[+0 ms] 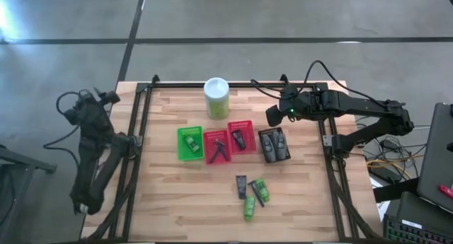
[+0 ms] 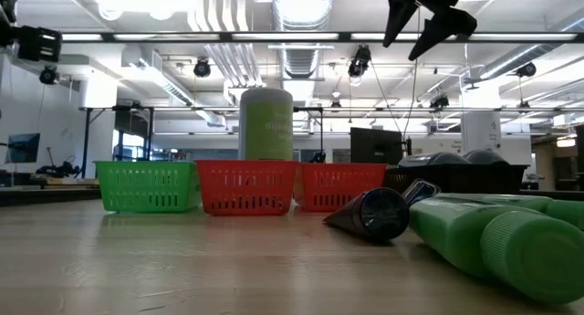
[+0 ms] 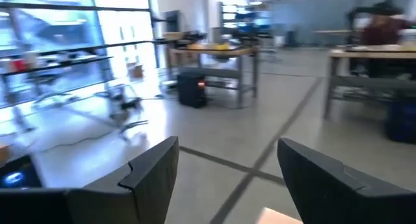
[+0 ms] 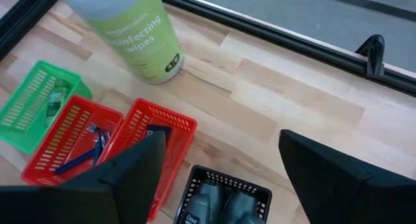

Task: Pick & Place Travel size toiletries
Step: Put the blue razor into the left orange bin

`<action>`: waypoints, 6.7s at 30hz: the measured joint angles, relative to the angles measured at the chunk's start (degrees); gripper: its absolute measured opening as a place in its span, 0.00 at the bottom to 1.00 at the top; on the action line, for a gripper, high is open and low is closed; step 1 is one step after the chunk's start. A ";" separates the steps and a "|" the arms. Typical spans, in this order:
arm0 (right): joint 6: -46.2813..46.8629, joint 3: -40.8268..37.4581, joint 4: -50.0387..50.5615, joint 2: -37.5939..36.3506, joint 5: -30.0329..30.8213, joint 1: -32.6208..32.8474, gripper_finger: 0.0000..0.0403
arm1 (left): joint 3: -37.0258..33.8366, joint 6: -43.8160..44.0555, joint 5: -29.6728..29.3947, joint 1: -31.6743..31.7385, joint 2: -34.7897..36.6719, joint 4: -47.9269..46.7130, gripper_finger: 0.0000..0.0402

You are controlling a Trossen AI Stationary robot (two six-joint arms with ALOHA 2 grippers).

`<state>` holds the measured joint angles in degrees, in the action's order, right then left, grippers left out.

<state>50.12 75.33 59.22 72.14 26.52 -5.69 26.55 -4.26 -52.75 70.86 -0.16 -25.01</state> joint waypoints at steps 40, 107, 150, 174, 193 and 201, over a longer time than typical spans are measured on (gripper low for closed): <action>2.47 3.23 0.40 -0.02 -2.49 -0.04 0.64 | -25.96 10.66 31.36 9.83 0.09 28.63 0.66; 31.37 2.13 4.24 30.18 -42.02 26.20 0.90 | -25.93 34.27 32.30 9.89 0.02 28.86 0.66; 17.33 -0.59 10.67 13.02 -21.98 25.55 0.90 | -25.93 34.26 32.30 9.89 -0.24 28.85 0.66; 34.27 -5.64 -4.77 14.27 -26.54 26.26 0.76 | -25.93 34.26 32.30 9.89 -0.26 28.83 0.66; 33.06 5.00 -11.70 34.27 -30.15 29.09 0.64 | -25.93 34.26 32.30 9.91 -0.37 28.83 0.66; 37.16 10.22 -11.29 42.19 -31.56 29.09 0.47 | -25.93 34.26 32.30 9.91 -0.39 28.85 0.66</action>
<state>87.29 85.55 47.93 114.32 -5.04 23.40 0.62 30.00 -20.45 80.77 -0.56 3.84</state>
